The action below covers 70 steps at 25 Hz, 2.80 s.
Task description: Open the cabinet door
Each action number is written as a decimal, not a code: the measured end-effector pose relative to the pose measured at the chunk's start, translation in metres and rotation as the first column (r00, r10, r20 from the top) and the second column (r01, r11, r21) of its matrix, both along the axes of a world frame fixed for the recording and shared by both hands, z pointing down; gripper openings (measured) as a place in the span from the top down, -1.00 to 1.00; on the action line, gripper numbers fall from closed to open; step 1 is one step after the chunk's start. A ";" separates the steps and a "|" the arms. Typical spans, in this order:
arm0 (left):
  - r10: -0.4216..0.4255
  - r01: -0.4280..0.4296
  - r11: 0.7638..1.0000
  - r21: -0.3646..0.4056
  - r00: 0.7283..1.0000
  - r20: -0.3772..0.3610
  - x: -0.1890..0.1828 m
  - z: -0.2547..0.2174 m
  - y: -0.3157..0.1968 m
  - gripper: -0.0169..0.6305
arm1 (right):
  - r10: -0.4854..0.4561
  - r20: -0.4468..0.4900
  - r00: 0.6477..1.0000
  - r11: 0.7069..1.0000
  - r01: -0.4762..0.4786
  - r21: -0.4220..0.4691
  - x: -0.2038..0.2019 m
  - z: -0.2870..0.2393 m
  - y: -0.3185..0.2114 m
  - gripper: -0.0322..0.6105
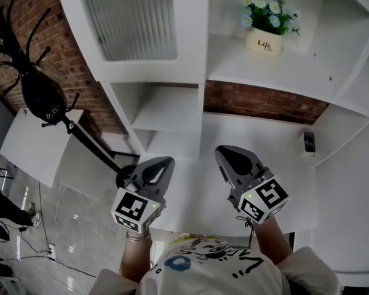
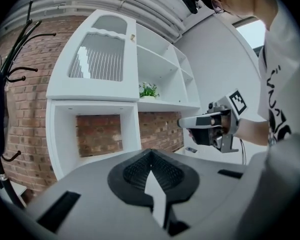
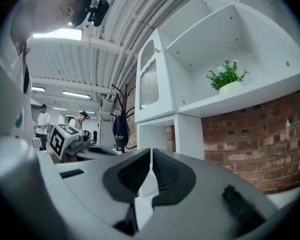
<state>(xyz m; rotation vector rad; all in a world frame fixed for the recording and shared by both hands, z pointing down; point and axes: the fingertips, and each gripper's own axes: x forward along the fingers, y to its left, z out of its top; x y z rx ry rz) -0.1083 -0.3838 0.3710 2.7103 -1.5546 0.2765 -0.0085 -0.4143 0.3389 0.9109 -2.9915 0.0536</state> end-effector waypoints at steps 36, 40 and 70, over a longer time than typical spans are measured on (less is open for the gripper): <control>0.068 -0.063 0.995 0.071 0.995 -0.067 -0.015 -0.035 -0.064 0.91 | 0.131 0.063 0.989 0.956 -0.143 0.257 -0.062 -0.140 -0.110 0.42; 0.079 -0.075 0.996 0.056 0.994 -0.075 -0.013 -0.030 -0.058 0.91 | 0.081 0.102 0.991 0.970 -0.102 0.222 -0.058 -0.141 -0.098 0.55; -0.089 0.089 0.996 -0.013 0.991 -0.103 -0.035 -0.003 0.021 0.91 | -0.254 0.125 0.959 0.942 0.216 0.257 -0.089 -0.145 0.059 0.68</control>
